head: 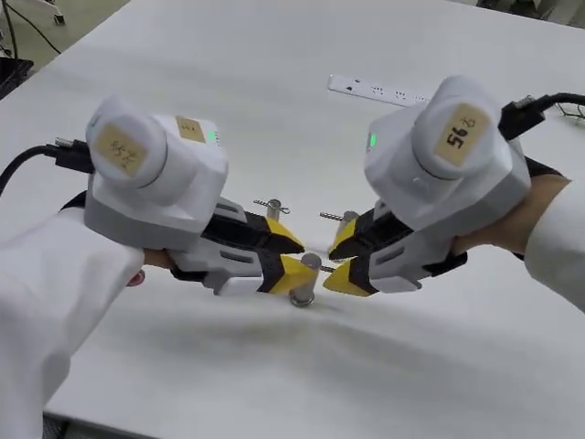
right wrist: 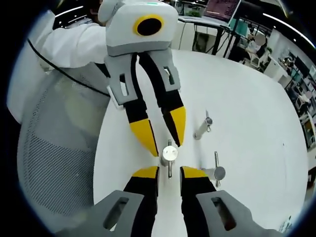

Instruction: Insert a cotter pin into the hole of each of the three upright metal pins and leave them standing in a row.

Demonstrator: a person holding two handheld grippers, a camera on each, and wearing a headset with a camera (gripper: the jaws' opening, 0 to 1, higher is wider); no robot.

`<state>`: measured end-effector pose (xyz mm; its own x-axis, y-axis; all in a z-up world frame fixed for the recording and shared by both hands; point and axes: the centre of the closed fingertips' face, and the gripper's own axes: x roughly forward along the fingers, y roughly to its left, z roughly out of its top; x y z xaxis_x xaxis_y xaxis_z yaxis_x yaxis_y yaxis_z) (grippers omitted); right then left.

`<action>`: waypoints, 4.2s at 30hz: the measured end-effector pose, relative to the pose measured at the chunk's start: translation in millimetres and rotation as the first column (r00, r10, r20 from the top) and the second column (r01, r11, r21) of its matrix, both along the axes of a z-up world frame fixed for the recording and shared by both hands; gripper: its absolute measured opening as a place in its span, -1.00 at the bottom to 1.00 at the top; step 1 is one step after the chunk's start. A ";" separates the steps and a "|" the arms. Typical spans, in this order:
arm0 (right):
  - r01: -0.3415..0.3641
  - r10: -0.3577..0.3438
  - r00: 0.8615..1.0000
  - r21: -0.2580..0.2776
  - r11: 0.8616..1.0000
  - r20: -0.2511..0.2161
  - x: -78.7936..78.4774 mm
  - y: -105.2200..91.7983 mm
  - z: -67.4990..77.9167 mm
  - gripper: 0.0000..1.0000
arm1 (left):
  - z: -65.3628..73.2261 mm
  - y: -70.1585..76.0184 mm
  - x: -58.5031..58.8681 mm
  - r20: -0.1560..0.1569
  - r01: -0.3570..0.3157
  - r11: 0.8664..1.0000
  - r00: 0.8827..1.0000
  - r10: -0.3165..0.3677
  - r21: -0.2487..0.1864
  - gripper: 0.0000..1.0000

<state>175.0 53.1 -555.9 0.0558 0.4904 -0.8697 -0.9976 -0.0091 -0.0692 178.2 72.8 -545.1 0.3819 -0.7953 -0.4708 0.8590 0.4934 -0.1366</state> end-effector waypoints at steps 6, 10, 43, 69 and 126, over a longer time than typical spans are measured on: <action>0.039 -0.039 0.999 -0.007 0.999 -0.014 1.6 -7.5 -2.0 -0.91 | -1.8 -0.5 0.2 -0.007 0.019 1.000 1.000 -0.019 0.011 -0.69; 0.037 -0.037 0.999 -0.021 0.999 -0.015 0.7 -7.5 -5.8 -0.93 | -4.5 -0.1 -1.4 -0.017 0.033 0.999 0.999 -0.032 0.016 -0.69; 0.045 -0.045 0.999 -0.036 0.998 0.008 3.4 15.5 -9.9 -0.84 | -8.0 7.7 3.9 0.022 0.116 0.992 0.993 -0.117 0.040 -0.51; 0.048 -0.049 0.999 -0.045 0.998 -0.023 3.6 37.4 -24.6 -0.82 | 3.4 67.3 -31.8 0.018 0.044 0.999 0.999 -0.044 0.029 0.16; 0.477 -0.478 0.878 -0.021 0.879 -0.042 75.5 -72.1 -13.4 -0.84 | 12.5 108.9 -18.0 -0.007 -0.174 0.982 0.985 0.174 -0.077 0.26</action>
<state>250.4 -19.0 -569.2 0.2424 0.4055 -0.8814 -0.8831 0.4685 -0.0273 160.3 181.7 -532.7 0.5179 -0.7504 -0.4107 0.7607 0.6236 -0.1800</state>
